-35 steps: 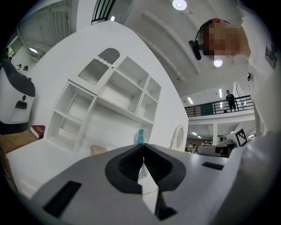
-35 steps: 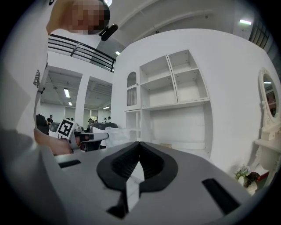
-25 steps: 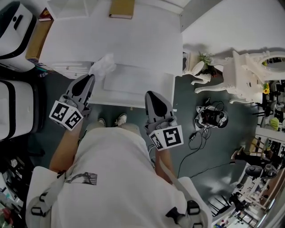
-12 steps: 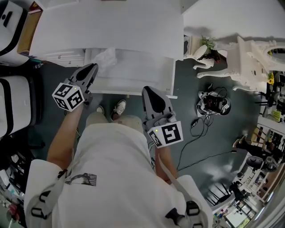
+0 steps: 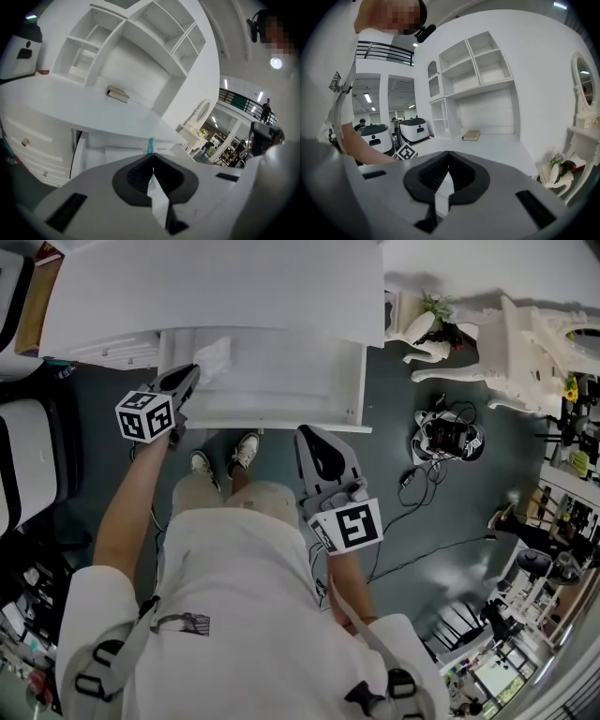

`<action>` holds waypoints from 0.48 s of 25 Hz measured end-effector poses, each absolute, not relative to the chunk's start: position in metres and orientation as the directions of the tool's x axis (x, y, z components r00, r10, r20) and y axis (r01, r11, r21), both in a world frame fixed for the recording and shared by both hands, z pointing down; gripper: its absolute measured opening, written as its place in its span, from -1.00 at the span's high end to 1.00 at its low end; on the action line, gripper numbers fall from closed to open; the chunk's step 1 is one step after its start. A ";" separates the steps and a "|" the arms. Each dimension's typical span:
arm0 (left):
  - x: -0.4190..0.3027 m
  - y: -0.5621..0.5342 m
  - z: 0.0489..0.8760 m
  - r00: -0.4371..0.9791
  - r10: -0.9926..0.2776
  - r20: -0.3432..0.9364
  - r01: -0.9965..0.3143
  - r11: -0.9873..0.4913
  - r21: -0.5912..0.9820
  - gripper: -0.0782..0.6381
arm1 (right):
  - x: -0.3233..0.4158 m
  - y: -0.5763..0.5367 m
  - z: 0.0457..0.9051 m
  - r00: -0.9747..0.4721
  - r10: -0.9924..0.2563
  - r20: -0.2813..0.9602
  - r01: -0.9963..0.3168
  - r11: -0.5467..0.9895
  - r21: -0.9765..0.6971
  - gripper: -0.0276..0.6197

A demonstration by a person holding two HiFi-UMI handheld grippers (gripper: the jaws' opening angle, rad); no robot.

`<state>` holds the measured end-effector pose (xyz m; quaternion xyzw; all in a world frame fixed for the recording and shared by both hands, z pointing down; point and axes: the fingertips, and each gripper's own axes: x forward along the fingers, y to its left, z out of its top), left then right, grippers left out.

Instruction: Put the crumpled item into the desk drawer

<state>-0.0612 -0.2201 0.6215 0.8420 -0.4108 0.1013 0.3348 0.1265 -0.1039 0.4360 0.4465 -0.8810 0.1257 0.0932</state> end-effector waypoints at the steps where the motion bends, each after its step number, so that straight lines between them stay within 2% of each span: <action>1: -0.060 -0.222 0.628 0.646 -0.611 0.458 -0.758 -0.438 0.484 0.74 | 0.127 -0.104 0.440 -0.583 -0.761 0.284 -0.811 0.568 -0.141 0.89; 12: -0.040 -0.241 0.677 0.691 -0.489 0.533 -0.723 -0.466 0.510 0.74 | 0.114 -0.097 0.461 -0.587 -0.748 0.311 -0.808 0.566 -0.164 0.89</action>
